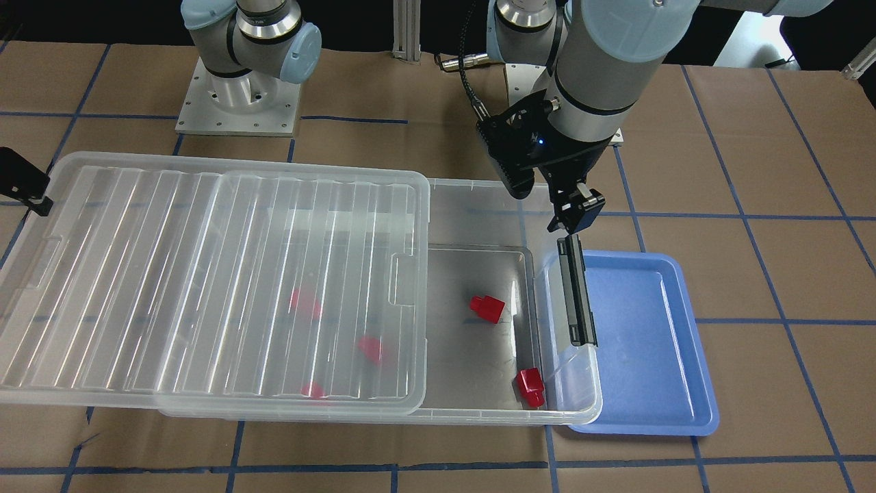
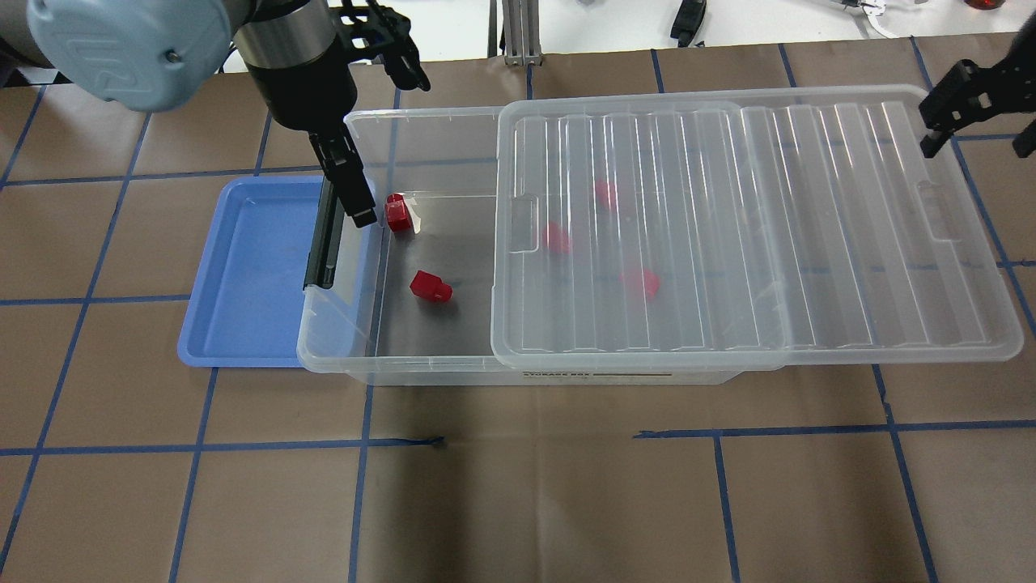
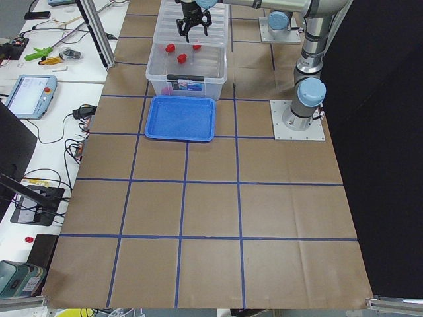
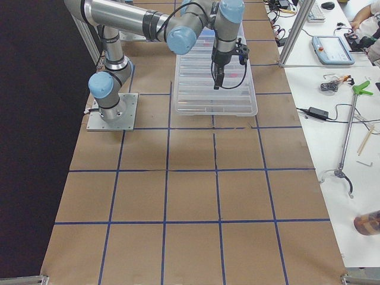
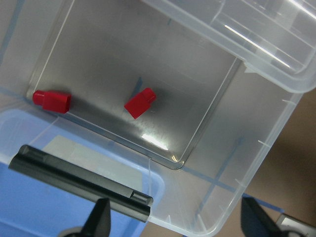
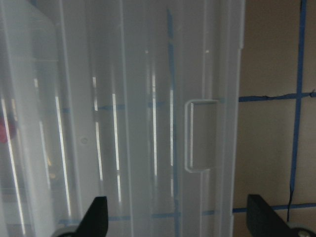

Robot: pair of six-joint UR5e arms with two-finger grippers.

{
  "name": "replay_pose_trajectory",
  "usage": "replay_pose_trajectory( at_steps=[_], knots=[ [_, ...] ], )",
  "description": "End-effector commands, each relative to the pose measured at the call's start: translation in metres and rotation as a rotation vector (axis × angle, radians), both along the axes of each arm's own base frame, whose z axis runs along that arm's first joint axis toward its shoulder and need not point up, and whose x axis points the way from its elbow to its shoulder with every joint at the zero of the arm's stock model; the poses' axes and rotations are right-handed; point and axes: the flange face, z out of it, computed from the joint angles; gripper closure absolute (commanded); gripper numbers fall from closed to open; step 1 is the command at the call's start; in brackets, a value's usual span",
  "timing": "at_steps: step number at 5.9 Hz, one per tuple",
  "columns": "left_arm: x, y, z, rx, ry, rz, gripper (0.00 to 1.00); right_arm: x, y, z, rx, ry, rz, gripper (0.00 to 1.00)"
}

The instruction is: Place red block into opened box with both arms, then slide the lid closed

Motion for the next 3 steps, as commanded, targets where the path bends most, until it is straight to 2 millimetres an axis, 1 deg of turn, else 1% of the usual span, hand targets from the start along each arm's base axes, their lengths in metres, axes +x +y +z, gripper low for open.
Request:
replay_pose_trajectory(
  at_steps=[1,2,3],
  knots=[
    [0.015,-0.001,0.028,-0.092,-0.033,0.527,0.02,-0.088,0.012,-0.040,-0.015,0.079,0.008,0.00],
    [0.020,-0.002,0.042,-0.174,-0.013,0.647,0.02,-0.119,0.017,-0.060,0.005,0.063,-0.022,0.00],
    [0.035,-0.005,0.051,-0.189,-0.013,0.848,0.02,-0.121,0.020,-0.073,0.027,0.048,-0.026,0.00]
  ],
)
